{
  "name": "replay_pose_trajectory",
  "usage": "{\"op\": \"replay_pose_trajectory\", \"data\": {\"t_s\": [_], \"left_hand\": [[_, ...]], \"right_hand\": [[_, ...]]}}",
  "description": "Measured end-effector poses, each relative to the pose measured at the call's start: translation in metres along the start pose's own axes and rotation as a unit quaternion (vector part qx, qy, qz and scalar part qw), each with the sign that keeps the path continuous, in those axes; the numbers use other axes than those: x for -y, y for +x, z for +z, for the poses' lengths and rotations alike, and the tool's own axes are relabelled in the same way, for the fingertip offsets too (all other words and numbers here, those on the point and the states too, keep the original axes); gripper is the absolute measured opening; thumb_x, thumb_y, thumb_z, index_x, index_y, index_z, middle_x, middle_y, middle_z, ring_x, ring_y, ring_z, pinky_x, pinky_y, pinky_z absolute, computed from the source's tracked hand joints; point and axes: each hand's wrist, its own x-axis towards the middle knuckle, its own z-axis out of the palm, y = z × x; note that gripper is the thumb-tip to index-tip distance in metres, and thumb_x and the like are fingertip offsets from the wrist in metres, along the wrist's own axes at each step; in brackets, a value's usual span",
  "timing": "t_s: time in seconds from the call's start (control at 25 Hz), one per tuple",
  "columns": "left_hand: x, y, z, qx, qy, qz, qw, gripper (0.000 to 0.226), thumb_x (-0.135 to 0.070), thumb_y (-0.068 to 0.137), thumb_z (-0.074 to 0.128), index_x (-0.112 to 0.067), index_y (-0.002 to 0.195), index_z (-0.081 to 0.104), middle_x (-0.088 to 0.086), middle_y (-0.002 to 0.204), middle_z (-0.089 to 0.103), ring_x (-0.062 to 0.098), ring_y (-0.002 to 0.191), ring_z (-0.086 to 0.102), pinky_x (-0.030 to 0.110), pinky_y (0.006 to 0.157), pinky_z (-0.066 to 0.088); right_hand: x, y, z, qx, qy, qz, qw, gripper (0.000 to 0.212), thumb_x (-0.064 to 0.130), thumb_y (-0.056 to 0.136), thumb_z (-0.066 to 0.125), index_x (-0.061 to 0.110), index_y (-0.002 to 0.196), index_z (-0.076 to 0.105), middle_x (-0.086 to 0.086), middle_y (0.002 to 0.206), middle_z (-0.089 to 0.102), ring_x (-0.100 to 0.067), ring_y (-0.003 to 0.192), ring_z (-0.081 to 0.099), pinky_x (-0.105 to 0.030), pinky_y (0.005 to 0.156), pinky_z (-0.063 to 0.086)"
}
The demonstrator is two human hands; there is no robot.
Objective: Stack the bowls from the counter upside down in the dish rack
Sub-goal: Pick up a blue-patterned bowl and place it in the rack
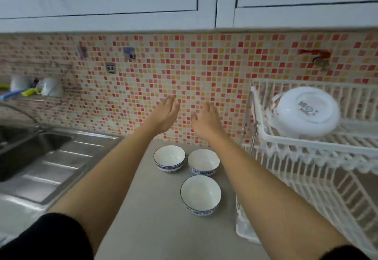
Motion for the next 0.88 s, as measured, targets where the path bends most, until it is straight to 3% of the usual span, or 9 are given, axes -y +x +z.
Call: {"op": "replay_pose_trajectory", "data": {"t_s": [0.16,0.28,0.4,0.48,0.56,0.68,0.8,0.88], "left_hand": [[0.055,-0.019,0.061,0.089,-0.030,-0.050,0.994,0.058,-0.037,0.101,0.017,-0.001,0.146,0.022,0.019,0.155,0.023,0.030,0.144,0.021,0.040,0.117,0.016],[0.083,-0.039,0.117,0.189,0.004,-0.080,0.979,0.061,-0.037,0.097,0.011,-0.003,0.144,0.028,0.022,0.150,0.031,0.034,0.136,0.034,0.041,0.111,0.027],[0.102,-0.057,0.170,0.235,-0.033,-0.163,0.958,0.054,-0.036,0.099,0.029,-0.004,0.142,0.030,0.020,0.144,0.041,0.035,0.130,0.042,0.039,0.106,0.037],[0.109,-0.067,0.199,0.273,-0.054,-0.211,0.937,0.050,-0.034,0.098,0.036,-0.006,0.139,0.034,0.020,0.139,0.044,0.033,0.118,0.050,0.037,0.085,0.051],[0.113,-0.075,0.219,0.287,-0.118,-0.271,0.911,0.044,-0.031,0.095,0.041,-0.007,0.131,0.039,0.019,0.134,0.045,0.031,0.106,0.055,0.035,0.060,0.057],[0.114,-0.078,0.234,0.276,-0.191,-0.315,0.888,0.033,-0.011,0.091,0.042,-0.004,0.123,0.039,0.023,0.129,0.047,0.039,0.108,0.059,0.050,0.075,0.058],[0.114,-0.077,0.224,0.283,-0.250,-0.341,0.861,0.040,0.005,0.089,0.036,-0.004,0.128,0.033,0.021,0.131,0.041,0.039,0.106,0.057,0.047,0.063,0.058],[0.114,-0.074,0.205,0.272,-0.279,-0.342,0.855,0.050,0.007,0.087,0.034,-0.006,0.135,0.027,0.019,0.132,0.040,0.040,0.111,0.055,0.049,0.066,0.058]], "right_hand": [[-0.052,-0.023,0.077,0.012,-0.022,0.125,0.992,0.068,0.035,0.098,0.036,0.000,0.148,0.007,-0.019,0.157,0.003,-0.033,0.145,0.003,-0.042,0.118,0.012],[-0.096,-0.047,0.119,0.027,-0.051,0.203,0.978,0.067,0.036,0.097,0.039,0.001,0.147,0.014,-0.019,0.155,0.016,-0.033,0.143,0.015,-0.041,0.115,0.020],[-0.135,-0.076,0.152,0.065,-0.071,0.288,0.953,0.069,0.041,0.094,0.042,-0.002,0.143,0.022,-0.020,0.151,0.026,-0.033,0.141,0.022,-0.040,0.114,0.020],[-0.149,-0.091,0.168,0.058,-0.027,0.348,0.935,0.066,0.037,0.091,0.050,-0.004,0.139,0.027,-0.021,0.144,0.038,-0.035,0.133,0.036,-0.039,0.108,0.030],[-0.153,-0.098,0.179,0.069,0.052,0.394,0.915,0.069,0.020,0.091,0.055,0.000,0.144,0.016,-0.020,0.144,0.038,-0.035,0.130,0.041,-0.038,0.105,0.036],[-0.158,-0.104,0.184,0.070,0.119,0.404,0.904,0.082,-0.002,0.085,0.051,0.010,0.149,0.001,-0.019,0.146,0.036,-0.036,0.128,0.043,-0.040,0.104,0.040],[-0.155,-0.111,0.178,0.052,0.150,0.374,0.914,0.080,-0.005,0.083,0.047,0.012,0.149,0.004,-0.019,0.144,0.039,-0.035,0.126,0.044,-0.036,0.100,0.040],[-0.144,-0.109,0.172,0.040,0.145,0.337,0.929,0.076,-0.004,0.081,0.047,0.013,0.147,0.012,-0.017,0.141,0.041,-0.035,0.123,0.045,-0.033,0.095,0.041]]}}
